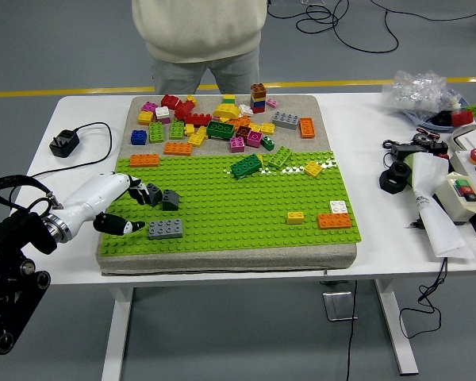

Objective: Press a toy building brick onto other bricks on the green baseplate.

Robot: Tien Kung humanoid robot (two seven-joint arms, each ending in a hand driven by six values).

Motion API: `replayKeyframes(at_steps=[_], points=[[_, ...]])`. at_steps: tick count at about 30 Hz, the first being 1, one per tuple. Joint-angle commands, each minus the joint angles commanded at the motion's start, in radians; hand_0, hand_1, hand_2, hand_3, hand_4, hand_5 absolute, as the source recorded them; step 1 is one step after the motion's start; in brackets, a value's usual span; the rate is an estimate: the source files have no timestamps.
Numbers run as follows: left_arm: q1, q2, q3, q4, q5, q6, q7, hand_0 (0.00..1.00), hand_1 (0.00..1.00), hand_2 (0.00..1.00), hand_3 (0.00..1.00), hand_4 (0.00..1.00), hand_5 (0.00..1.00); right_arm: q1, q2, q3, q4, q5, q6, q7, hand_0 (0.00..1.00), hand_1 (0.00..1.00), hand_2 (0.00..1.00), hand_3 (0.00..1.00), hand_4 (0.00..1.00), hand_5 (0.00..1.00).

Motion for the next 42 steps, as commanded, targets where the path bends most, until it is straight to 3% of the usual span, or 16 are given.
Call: replayKeyframes(at_steps=[1, 2, 7, 8, 18, 32, 42], points=[[0.007, 0.002, 0.003, -0.014, -0.008, -0.015, 0.005, 0.829, 0.716, 0.558, 0.522, 0.901, 0.13, 0.0, 0.0, 0.0, 0.0, 0.0, 0.0, 0.0, 0.789, 0.725, 0.769, 0.782, 0.998, 0.698], [0.012, 0.004, 0.006, -0.027, -0.015, -0.028, 0.008, 0.997, 0.882, 0.918, 0.679, 0.998, 0.422, -0.001, 0.0, 0.001, 0.0, 0.0, 0.0, 0.0, 0.789, 0.725, 0.769, 0.782, 0.998, 0.697], [0.02, 0.0, 0.027, -0.064, -0.037, -0.07, 0.023, 0.997, 0.882, 0.918, 0.679, 0.998, 0.422, -0.001, 0.0, 0.001, 0.0, 0.0, 0.001, 0.001, 0.789, 0.725, 0.769, 0.782, 0.998, 0.697], [0.02, -0.001, 0.029, -0.065, -0.038, -0.072, 0.024, 0.998, 0.967, 0.986, 0.771, 0.998, 0.609, 0.0, 0.001, 0.0, 0.0, 0.0, 0.001, 0.001, 0.789, 0.724, 0.769, 0.782, 0.998, 0.697], [0.013, -0.013, 0.043, -0.051, -0.033, -0.083, 0.026, 0.998, 0.979, 0.992, 0.778, 0.998, 0.624, 0.001, -0.001, -0.001, 0.0, 0.0, 0.0, -0.001, 0.789, 0.725, 0.769, 0.782, 0.998, 0.697], [0.042, -0.004, 0.045, -0.03, 0.0, -0.103, 0.025, 0.998, 0.988, 0.993, 0.674, 0.998, 0.67, 0.001, 0.0, -0.001, 0.0, -0.002, -0.001, 0.0, 0.789, 0.723, 0.769, 0.782, 0.998, 0.696], [0.046, -0.007, 0.047, -0.021, 0.0, -0.101, 0.025, 0.998, 0.985, 0.992, 0.675, 0.998, 0.676, 0.001, -0.001, -0.001, 0.0, -0.003, -0.001, -0.001, 0.79, 0.724, 0.769, 0.782, 0.998, 0.696]])
